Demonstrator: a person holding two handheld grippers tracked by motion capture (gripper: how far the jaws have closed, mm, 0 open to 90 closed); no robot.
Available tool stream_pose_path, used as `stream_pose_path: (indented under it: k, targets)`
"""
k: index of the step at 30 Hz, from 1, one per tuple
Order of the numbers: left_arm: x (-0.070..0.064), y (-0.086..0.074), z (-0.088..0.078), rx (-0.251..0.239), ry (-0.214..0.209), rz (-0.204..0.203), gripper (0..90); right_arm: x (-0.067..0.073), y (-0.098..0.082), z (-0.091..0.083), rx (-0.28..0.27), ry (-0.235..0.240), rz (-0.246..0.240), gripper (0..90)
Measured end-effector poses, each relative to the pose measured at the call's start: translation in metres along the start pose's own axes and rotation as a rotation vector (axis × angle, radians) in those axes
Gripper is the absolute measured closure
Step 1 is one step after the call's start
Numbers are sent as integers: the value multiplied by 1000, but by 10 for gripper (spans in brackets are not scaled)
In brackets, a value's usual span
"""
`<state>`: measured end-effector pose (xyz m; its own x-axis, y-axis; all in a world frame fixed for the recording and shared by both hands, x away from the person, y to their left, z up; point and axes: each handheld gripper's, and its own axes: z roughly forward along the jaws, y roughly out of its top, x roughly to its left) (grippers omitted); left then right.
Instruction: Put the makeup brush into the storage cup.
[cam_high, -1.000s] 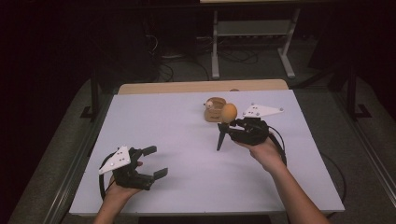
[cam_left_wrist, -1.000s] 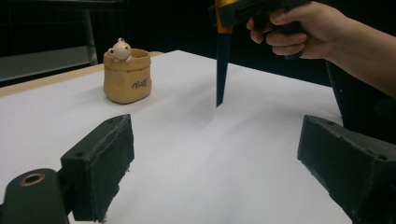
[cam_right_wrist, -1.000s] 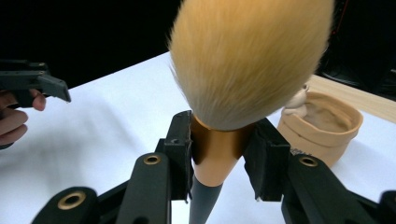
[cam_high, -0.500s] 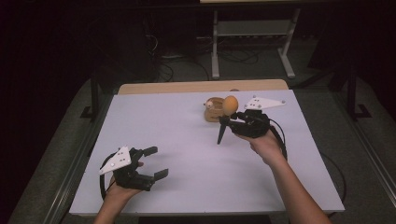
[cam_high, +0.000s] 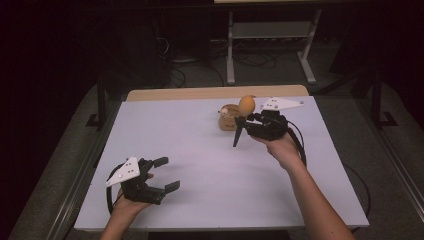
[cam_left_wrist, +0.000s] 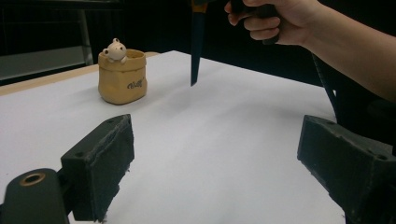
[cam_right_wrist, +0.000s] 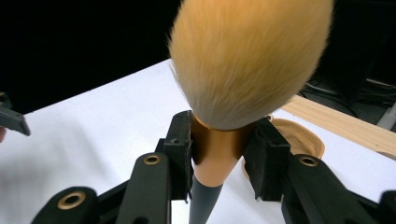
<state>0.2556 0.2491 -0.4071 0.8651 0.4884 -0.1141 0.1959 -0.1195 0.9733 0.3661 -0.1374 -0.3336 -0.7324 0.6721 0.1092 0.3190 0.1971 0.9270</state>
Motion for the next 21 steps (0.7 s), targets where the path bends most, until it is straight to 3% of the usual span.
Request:
stream_pose_path:
  k: [21]
  targets:
    - [0, 0, 1, -4, -8, 2, 104, -16, 11, 14, 6, -59, 4, 631]
